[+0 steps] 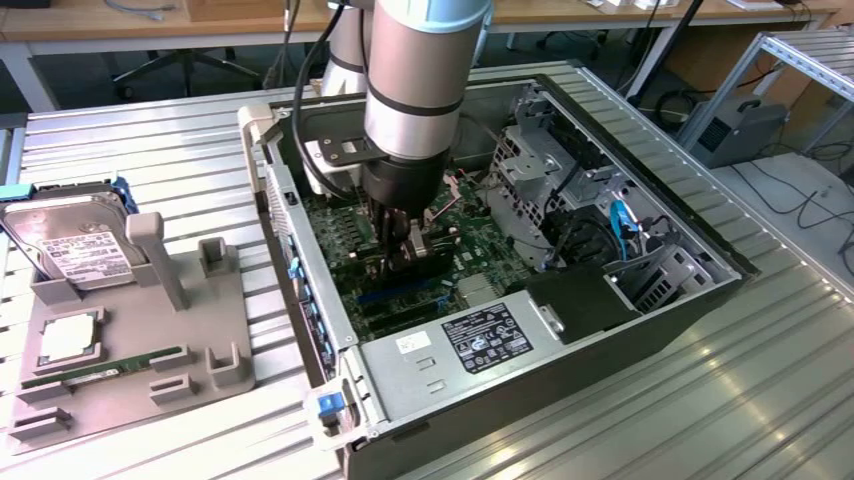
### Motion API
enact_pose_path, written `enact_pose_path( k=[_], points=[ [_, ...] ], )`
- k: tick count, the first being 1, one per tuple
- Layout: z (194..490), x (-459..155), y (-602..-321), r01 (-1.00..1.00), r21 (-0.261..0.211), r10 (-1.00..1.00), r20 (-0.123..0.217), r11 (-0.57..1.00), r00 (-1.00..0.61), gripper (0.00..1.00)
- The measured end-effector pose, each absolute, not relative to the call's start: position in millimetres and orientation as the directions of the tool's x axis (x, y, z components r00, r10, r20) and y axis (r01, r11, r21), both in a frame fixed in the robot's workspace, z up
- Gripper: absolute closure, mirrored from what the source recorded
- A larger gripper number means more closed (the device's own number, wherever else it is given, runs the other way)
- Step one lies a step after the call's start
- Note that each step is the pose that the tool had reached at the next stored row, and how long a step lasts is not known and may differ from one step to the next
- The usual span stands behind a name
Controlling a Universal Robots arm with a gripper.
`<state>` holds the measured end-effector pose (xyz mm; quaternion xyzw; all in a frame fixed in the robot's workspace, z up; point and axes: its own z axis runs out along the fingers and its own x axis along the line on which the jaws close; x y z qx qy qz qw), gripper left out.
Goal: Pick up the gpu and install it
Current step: 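Insert the gpu into the slot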
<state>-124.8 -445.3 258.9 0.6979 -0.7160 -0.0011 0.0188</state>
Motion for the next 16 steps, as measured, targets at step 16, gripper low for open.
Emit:
enact_pose_path(
  k=[16],
  points=[
    [261.1, -129.4, -448.5, -1.0, 0.025, -1.0, 0.02, 0.014, -0.014, 0.73]
  ],
)
